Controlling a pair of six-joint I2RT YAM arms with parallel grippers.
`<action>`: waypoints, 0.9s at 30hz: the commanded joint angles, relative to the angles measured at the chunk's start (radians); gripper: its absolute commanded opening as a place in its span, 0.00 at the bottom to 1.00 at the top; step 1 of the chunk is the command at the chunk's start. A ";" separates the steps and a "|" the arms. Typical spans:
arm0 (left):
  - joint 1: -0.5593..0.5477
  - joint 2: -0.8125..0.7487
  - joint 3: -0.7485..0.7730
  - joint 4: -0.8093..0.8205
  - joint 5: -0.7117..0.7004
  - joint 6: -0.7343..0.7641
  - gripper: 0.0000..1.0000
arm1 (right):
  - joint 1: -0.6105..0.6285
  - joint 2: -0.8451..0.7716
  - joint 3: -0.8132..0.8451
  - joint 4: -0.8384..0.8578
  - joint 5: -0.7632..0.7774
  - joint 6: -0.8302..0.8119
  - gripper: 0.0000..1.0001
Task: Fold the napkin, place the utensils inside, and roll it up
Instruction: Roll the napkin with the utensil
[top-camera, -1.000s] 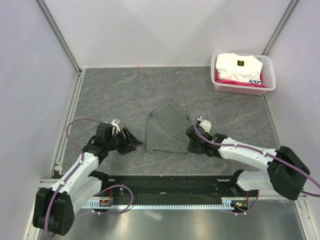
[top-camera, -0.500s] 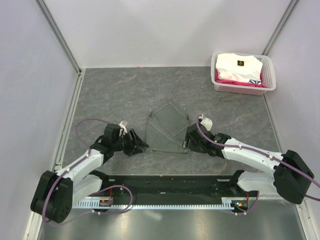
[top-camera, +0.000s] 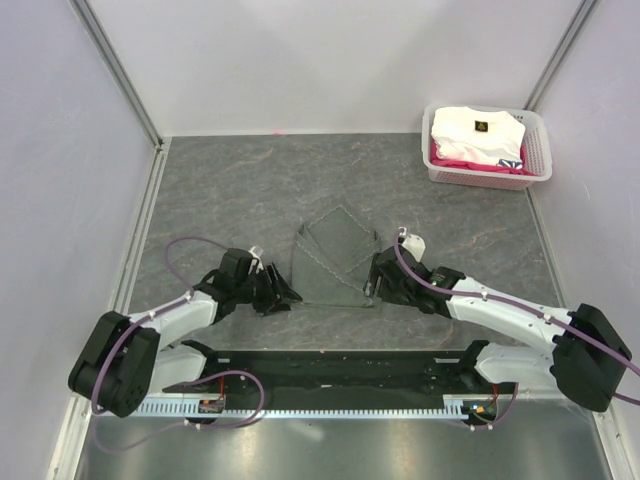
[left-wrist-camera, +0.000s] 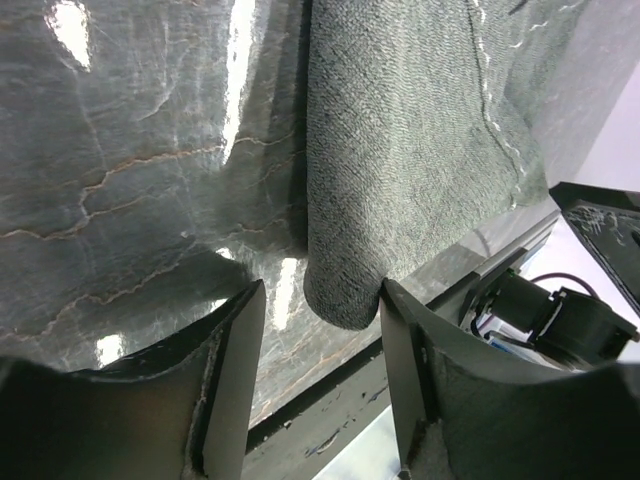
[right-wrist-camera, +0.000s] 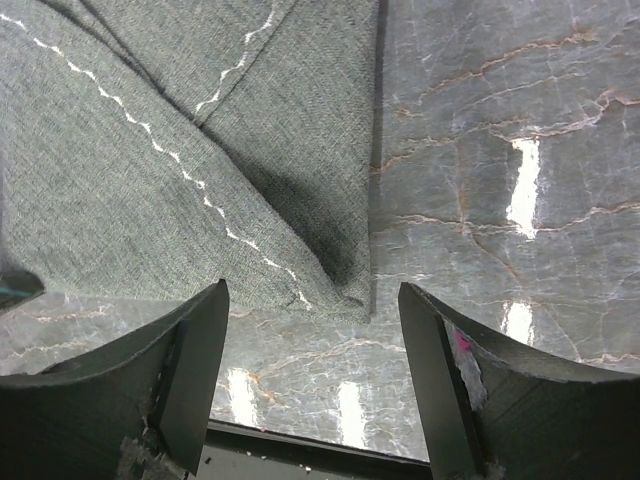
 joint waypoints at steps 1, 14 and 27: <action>-0.013 0.024 0.029 0.063 -0.026 -0.018 0.54 | 0.032 -0.015 0.049 -0.001 0.031 -0.048 0.77; -0.028 0.102 0.060 0.100 -0.028 -0.019 0.40 | 0.167 0.052 0.145 0.036 0.104 -0.192 0.78; -0.028 0.033 0.112 0.024 -0.003 -0.073 0.02 | 0.432 0.195 0.242 0.105 0.315 -0.405 0.79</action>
